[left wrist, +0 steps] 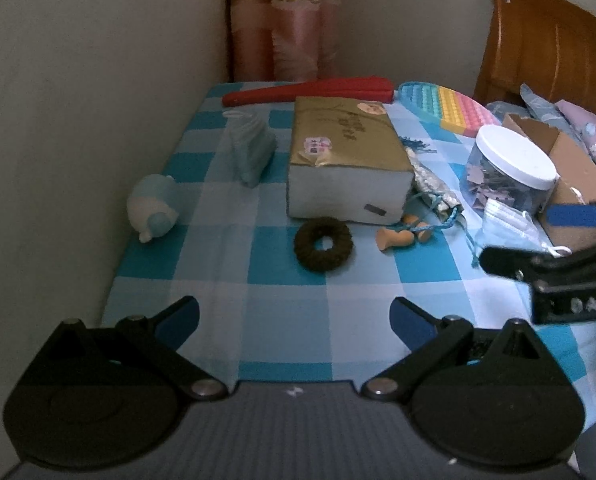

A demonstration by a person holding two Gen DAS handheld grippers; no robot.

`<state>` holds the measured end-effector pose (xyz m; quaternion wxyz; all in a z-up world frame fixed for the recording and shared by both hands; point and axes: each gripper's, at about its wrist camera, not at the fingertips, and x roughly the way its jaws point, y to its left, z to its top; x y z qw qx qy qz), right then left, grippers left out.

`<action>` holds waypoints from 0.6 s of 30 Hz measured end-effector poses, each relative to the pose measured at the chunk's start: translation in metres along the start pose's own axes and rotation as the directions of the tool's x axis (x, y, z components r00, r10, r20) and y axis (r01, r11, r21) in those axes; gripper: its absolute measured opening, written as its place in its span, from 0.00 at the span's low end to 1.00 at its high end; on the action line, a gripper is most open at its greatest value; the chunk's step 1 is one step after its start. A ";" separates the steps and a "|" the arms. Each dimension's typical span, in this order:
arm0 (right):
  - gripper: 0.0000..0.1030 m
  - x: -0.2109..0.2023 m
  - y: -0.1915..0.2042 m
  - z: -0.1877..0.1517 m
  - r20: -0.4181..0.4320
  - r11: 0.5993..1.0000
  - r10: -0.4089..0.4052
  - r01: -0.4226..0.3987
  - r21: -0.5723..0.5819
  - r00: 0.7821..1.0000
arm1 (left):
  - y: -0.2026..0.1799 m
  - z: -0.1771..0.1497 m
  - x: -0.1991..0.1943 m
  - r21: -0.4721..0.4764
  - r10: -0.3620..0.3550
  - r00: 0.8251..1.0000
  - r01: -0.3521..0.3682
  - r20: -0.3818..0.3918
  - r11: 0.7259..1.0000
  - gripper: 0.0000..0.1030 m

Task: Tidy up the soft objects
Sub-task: 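Grasp the blue face mask with the right gripper while the left grasps the brown hair tie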

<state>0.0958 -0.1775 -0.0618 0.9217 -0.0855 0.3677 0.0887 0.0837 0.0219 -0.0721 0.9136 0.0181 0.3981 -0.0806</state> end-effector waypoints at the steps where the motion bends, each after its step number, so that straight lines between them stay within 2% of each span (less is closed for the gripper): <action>1: 1.00 0.004 -0.001 0.001 0.000 1.000 -0.004 0.004 -0.007 1.000 | 0.000 0.000 0.000 0.001 -0.004 1.000 0.004 0.000 1.000 0.98; 7: 1.00 0.028 -0.007 -0.001 -0.054 1.000 -0.021 0.021 -0.015 0.998 | 0.000 -0.003 0.001 -0.009 -0.027 1.000 0.027 -0.002 1.000 0.98; 11: 1.00 0.028 -0.007 -0.010 -0.089 0.999 -0.031 0.028 -0.031 0.996 | 0.003 -0.003 0.001 -0.019 -0.033 0.999 0.033 0.012 0.999 0.98; 15: 1.00 0.020 -0.002 -0.017 -0.120 0.999 0.028 -0.031 -0.028 0.992 | 0.008 -0.001 0.006 -0.045 -0.034 0.999 0.034 0.012 0.998 0.98; 18: 1.00 0.016 0.003 -0.019 -0.134 0.995 0.093 -0.095 -0.010 0.987 | 0.005 0.002 0.012 -0.026 0.012 1.000 -0.012 0.002 1.000 0.98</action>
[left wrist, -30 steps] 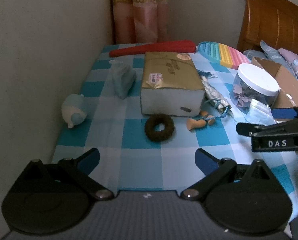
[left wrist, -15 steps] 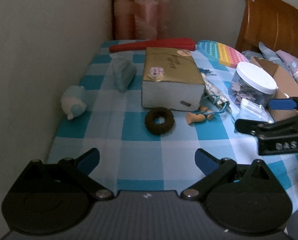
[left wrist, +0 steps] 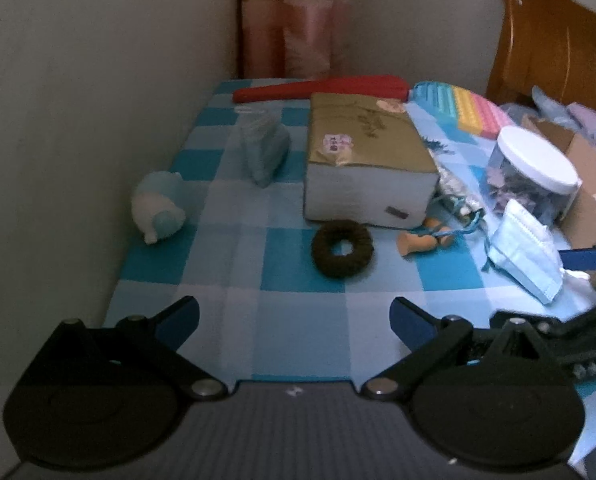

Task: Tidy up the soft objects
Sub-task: 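Grasp the blue face mask with the right gripper while the left grasps the brown hair tie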

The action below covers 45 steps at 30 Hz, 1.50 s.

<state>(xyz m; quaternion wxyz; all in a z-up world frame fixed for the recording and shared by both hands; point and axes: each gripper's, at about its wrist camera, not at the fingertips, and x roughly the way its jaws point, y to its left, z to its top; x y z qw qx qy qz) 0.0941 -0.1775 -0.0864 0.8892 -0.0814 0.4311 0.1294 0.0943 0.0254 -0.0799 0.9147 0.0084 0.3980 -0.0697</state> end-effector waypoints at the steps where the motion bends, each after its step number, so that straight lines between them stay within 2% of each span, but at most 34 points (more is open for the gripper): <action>1: 1.00 -0.001 0.002 -0.001 -0.006 1.000 0.028 -0.028 -0.002 1.000 | -0.001 0.000 0.002 0.010 0.011 1.000 -0.011 -0.002 1.000 0.98; 3: 1.00 -0.005 0.007 -0.003 0.001 0.999 0.042 -0.042 -0.019 0.999 | -0.004 0.002 0.005 0.027 0.018 1.000 -0.018 -0.005 0.999 0.98; 7: 1.00 -0.007 0.011 -0.005 0.032 0.999 -0.010 0.011 -0.041 0.999 | -0.008 0.003 0.009 0.042 0.006 1.000 -0.005 -0.005 0.999 0.97; 11: 1.00 -0.004 0.010 -0.009 0.024 0.999 -0.009 0.011 -0.051 1.000 | -0.014 0.007 0.017 0.055 0.007 1.000 -0.007 -0.001 0.998 0.94; 13: 1.00 -0.004 0.011 -0.011 0.027 0.998 -0.012 0.013 -0.060 1.000 | -0.019 0.010 0.021 0.069 0.010 1.000 -0.010 0.003 0.998 0.89; 16: 1.00 -0.003 0.010 -0.013 0.027 0.998 -0.002 0.004 -0.063 1.000 | -0.024 0.011 0.027 0.087 0.014 1.000 -0.014 0.005 0.996 0.75; 20: 1.00 -0.003 0.008 -0.015 0.032 0.998 0.019 -0.017 -0.055 0.999 | -0.025 0.013 0.034 0.080 0.010 1.000 -0.009 -0.011 0.997 0.73; 33: 1.00 0.003 -0.001 -0.008 0.030 0.999 0.018 -0.017 -0.048 0.999 | -0.031 0.028 0.048 0.055 -0.020 1.000 0.021 -0.008 0.998 0.49; 41: 1.00 0.013 -0.007 0.002 0.047 0.999 0.026 -0.024 -0.030 0.999 | -0.031 0.031 0.050 0.054 -0.020 1.000 0.020 -0.001 0.998 0.43; 44: 0.93 0.013 -0.009 0.006 0.071 0.999 0.037 -0.035 -0.021 0.997 | -0.031 0.031 0.050 0.053 -0.021 1.000 0.021 0.001 0.998 0.42; 45: 0.86 0.015 -0.009 0.008 0.066 0.999 0.033 -0.032 -0.020 0.997 | -0.030 0.031 0.050 0.054 -0.023 1.000 0.022 0.001 0.998 0.41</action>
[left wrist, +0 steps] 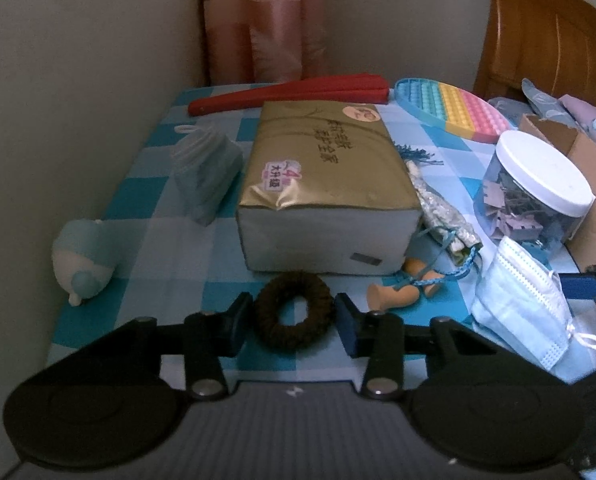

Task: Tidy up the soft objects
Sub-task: 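Grasp the blue face mask with the right gripper while the left grasps the brown hair tie, then carry the face mask into the box and open the right gripper while the left holds the hair tie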

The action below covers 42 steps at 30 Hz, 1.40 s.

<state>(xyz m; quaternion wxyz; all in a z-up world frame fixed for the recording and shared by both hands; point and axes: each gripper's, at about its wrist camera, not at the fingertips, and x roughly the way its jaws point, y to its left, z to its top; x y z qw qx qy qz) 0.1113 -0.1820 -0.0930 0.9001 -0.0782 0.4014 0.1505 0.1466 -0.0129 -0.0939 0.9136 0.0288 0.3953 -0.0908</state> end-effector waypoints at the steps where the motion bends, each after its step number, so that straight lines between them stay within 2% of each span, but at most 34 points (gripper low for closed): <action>1: 0.83 0.001 0.000 0.001 -0.006 1.000 -0.009 0.009 -0.003 1.000 | 0.000 0.000 0.000 0.000 -0.001 1.000 0.001 0.000 1.000 0.40; 2: 0.79 0.001 0.001 0.002 -0.002 1.000 -0.020 0.020 -0.011 1.000 | 0.001 0.000 0.000 0.001 -0.001 1.000 0.001 0.000 1.000 0.38; 4: 0.62 -0.001 0.001 0.004 -0.001 1.000 -0.018 0.018 -0.008 1.000 | 0.001 0.000 -0.001 0.001 -0.002 1.000 0.002 0.000 1.000 0.38; 6: 0.51 -0.002 0.002 0.004 -0.003 1.000 -0.020 0.020 -0.005 1.000 | 0.001 0.000 -0.001 0.000 -0.001 1.000 0.001 -0.001 1.000 0.37; 12: 0.35 -0.011 0.007 0.002 -0.002 0.999 -0.036 0.036 -0.022 0.999 | 0.005 -0.003 -0.006 0.010 0.005 1.000 -0.005 0.000 1.000 0.35; 29: 0.32 -0.089 0.014 -0.012 0.092 0.998 -0.037 0.041 -0.044 0.995 | 0.005 -0.023 -0.073 0.058 0.001 1.000 -0.003 0.025 0.998 0.35; 31: 0.29 -0.095 0.014 -0.015 0.100 0.998 -0.036 0.041 -0.049 0.994 | 0.003 -0.025 -0.082 0.062 -0.004 0.999 0.002 0.034 0.998 0.35; 37: 0.28 -0.100 0.013 -0.021 0.092 0.998 -0.052 0.055 -0.036 0.994 | -0.001 -0.030 -0.094 0.063 -0.004 0.999 0.001 0.042 0.998 0.35; 42: 0.28 -0.114 0.010 -0.020 0.123 0.997 -0.072 0.075 -0.026 0.990 | -0.005 -0.029 -0.103 0.077 -0.022 0.998 0.017 0.053 0.997 0.35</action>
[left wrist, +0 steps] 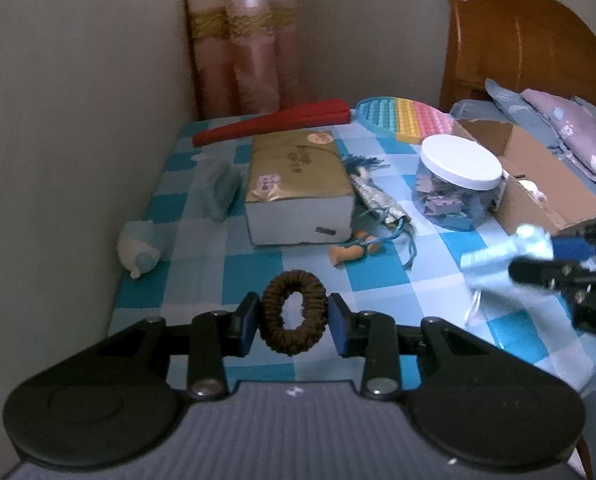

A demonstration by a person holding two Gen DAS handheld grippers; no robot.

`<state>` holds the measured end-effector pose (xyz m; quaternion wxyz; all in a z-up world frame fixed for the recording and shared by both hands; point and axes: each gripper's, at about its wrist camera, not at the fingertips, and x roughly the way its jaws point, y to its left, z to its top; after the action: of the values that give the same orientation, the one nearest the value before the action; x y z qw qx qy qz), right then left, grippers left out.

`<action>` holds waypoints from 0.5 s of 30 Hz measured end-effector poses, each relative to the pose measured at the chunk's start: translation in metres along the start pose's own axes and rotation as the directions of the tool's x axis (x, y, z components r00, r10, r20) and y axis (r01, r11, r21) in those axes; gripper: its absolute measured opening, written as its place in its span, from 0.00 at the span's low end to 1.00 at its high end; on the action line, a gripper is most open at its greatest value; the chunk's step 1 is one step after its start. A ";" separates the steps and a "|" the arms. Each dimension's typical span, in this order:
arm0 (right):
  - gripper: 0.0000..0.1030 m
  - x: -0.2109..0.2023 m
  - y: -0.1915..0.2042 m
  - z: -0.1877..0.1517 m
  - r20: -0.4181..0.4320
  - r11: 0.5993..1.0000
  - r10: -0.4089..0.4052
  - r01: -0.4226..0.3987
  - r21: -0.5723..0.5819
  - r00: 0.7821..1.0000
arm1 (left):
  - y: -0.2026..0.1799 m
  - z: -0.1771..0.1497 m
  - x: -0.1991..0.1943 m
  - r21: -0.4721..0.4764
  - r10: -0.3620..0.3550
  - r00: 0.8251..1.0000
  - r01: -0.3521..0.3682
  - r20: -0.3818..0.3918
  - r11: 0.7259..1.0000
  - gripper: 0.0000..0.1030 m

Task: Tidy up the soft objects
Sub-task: 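Carry the face mask into the box and open the right gripper while the left holds the hair tie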

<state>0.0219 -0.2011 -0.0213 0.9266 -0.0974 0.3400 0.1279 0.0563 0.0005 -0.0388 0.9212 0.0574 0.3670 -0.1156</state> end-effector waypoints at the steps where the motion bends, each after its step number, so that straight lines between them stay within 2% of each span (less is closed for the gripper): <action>1: 0.28 -0.003 -0.002 0.001 0.010 1.000 -0.009 0.009 -0.001 1.000 | -0.001 0.001 -0.001 0.006 -0.002 1.000 0.002 0.001 1.000 0.35; 8: 0.28 -0.028 -0.041 0.018 0.082 0.994 -0.107 0.104 0.037 0.991 | -0.011 0.007 -0.005 0.044 -0.028 1.000 0.027 0.002 0.999 0.35; 15: 0.28 -0.030 -0.098 0.026 0.085 0.962 -0.261 0.252 0.101 0.962 | -0.022 0.013 0.000 0.052 -0.055 0.998 0.055 -0.004 0.997 0.35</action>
<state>0.0453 -0.2919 0.0270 0.9543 -0.0929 0.2840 -0.0038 0.0593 -0.0228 -0.0302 0.9154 0.0715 0.3664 -0.1504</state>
